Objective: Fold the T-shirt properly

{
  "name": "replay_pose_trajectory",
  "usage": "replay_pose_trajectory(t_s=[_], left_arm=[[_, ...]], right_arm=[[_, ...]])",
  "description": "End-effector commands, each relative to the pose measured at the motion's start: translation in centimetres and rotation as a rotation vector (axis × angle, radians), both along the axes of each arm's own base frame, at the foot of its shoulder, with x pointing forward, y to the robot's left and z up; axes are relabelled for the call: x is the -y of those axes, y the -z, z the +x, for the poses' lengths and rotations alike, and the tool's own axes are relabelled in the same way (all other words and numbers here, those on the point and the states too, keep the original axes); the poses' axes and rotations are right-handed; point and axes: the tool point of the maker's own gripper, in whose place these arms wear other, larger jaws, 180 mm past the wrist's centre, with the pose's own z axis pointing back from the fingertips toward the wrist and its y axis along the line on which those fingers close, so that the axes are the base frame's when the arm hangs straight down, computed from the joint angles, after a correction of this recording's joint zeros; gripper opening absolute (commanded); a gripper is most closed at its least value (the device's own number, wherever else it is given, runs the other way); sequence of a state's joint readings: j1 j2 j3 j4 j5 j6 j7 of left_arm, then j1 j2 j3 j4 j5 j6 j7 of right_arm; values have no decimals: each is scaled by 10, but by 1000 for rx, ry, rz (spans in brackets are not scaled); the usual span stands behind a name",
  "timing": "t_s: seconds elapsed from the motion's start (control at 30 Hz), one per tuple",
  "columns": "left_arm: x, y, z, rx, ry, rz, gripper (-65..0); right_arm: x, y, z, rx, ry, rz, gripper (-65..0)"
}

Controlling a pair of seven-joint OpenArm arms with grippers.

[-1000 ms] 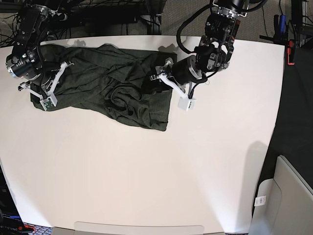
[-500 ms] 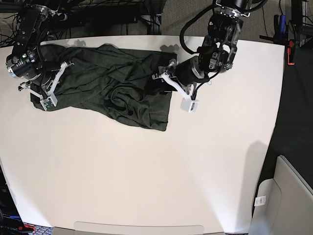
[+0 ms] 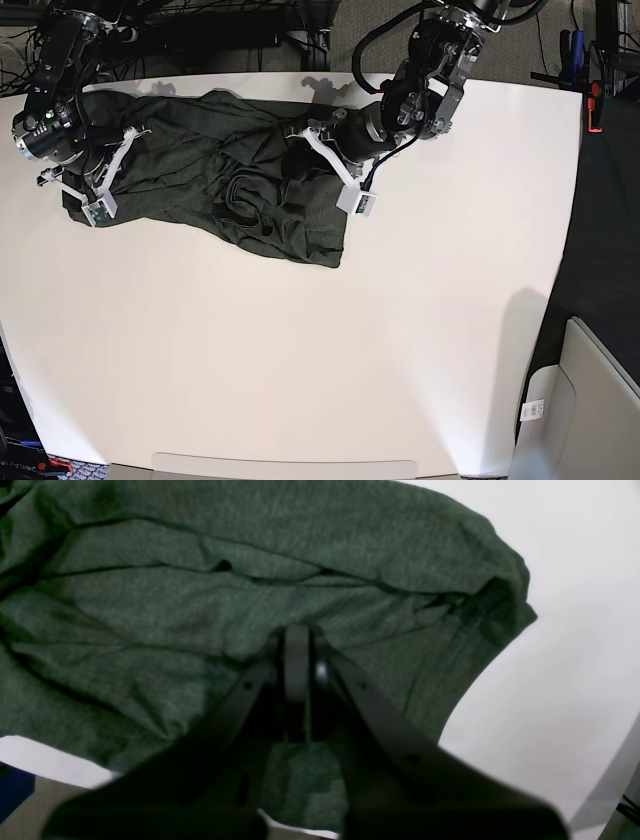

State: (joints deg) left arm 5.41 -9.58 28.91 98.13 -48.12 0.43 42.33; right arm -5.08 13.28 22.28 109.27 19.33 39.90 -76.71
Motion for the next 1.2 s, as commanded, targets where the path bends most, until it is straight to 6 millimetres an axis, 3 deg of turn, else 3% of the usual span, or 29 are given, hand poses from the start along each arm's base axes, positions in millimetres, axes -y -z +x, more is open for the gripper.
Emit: replay_pose_trajectory(t_s=[0.0, 0.1, 0.43, 0.57, 0.77, 0.93, 1.07, 1.17], left_arm=[[3, -14, 7, 47, 1, -27, -598], [11, -28, 5, 76, 19, -48, -644], [72, -43, -36, 78, 188, -122, -644], [78, -46, -38, 87, 218, -120, -631], [89, -48, -47, 90, 275, -117, -545], [89, -47, -48, 75, 320, -88, -507], [87, -60, -46, 107, 324, -97, -482], [76, -63, -38, 127, 302, -84, -457]], right_arm=[[3, -9, 7, 36, -5, -9, -650], [3, -10, 8, 39, -5, -9, -650], [3, -11, 9, 42, -4, -8, -650], [3, -11, 9, 42, -4, -8, -650], [3, -11, 9, 42, -4, -8, -650], [3, -13, 12, 49, -3, -8, -650], [3, -13, 12, 49, -3, -8, -650], [3, -13, 12, 51, -4, -8, -650]])
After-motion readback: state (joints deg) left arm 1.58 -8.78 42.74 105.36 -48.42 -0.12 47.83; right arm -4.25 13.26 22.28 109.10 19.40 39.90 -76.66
